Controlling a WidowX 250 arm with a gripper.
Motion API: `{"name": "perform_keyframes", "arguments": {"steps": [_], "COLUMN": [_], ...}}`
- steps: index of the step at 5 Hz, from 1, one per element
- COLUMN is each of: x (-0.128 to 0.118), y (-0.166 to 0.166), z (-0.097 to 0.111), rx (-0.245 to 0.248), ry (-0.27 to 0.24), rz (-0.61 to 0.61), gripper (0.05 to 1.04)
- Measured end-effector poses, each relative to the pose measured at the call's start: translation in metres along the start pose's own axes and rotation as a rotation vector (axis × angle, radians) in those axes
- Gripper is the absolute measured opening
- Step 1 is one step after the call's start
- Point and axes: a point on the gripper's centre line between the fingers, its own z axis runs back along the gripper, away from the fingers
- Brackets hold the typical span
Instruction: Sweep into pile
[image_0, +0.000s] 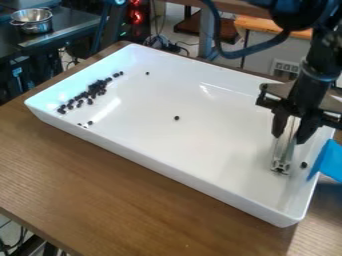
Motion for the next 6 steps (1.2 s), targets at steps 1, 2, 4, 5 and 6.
{"name": "perform_keyframes", "arguments": {"steps": [1, 2, 4, 5, 6], "x": [-0.011, -0.014, -0.019, -0.019, -0.015], "y": [-0.006, -0.007, -0.007, -0.013, -0.021], "z": [-0.008, -0.009, -0.008, 0.001, 0.01], "rx": [0.007, 0.006, -0.008, -0.026, -0.04], "ry": [-0.003, 0.002, 0.029, 0.061, 0.043], "rz": [-0.015, -0.009, -0.003, -0.009, -0.015], "gripper": [0.342, 0.342, 0.342, 0.342, 0.342]}}
